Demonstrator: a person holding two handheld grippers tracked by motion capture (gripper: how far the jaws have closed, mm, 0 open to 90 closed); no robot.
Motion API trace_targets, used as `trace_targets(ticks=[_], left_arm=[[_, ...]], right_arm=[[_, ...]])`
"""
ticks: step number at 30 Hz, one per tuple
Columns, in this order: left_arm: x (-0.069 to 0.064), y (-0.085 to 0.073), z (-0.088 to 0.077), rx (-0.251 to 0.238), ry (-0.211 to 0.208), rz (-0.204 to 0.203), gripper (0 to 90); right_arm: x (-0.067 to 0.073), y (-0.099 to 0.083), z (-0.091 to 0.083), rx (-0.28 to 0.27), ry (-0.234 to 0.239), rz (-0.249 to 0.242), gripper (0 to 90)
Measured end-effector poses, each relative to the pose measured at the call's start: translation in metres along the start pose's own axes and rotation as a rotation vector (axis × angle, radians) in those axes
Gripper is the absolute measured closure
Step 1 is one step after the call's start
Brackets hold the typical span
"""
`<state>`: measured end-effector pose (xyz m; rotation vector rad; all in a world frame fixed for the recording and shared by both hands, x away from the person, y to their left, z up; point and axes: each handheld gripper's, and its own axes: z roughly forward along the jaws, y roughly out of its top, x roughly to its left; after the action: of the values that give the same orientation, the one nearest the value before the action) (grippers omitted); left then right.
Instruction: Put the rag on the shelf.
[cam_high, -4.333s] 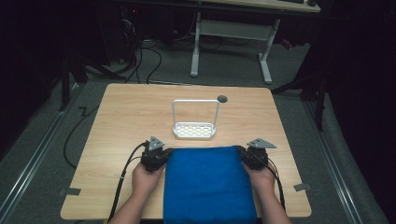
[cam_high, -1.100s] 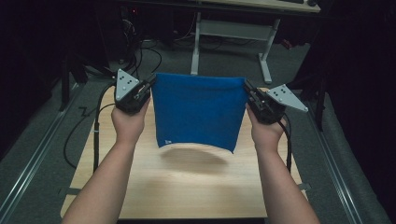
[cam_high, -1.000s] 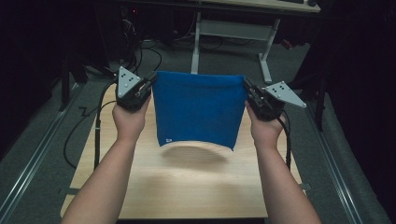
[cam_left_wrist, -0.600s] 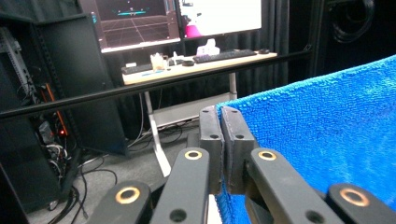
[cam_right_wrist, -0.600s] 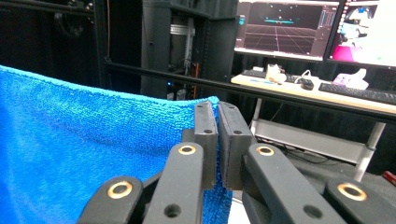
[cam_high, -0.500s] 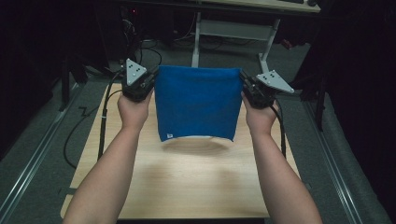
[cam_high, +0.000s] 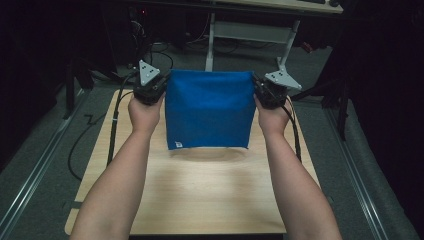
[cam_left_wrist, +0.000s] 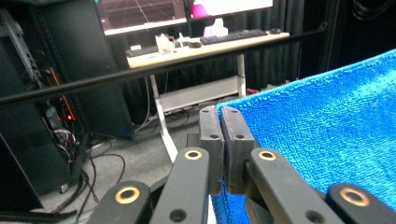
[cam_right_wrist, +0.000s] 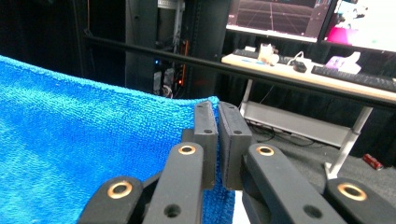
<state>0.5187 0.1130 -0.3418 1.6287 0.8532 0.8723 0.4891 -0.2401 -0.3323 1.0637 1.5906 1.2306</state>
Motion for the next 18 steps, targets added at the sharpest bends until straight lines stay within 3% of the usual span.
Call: trace_targets(ticks=[5,11,18], left_arm=[[0.0,-0.015,0.007,0.041,-0.006,-0.008,88.4],[-0.001,-0.038,0.014,0.106,-0.023,-0.015,88.4],[-0.006,-0.06,0.017,0.139,-0.038,-0.016,88.4]], right_arm=[[-0.001,-0.009,0.005,0.028,0.007,-0.022,87.5],[-0.001,-0.02,0.01,0.06,0.033,-0.004,87.5],[0.0,-0.046,0.015,0.112,0.035,0.003,87.5]])
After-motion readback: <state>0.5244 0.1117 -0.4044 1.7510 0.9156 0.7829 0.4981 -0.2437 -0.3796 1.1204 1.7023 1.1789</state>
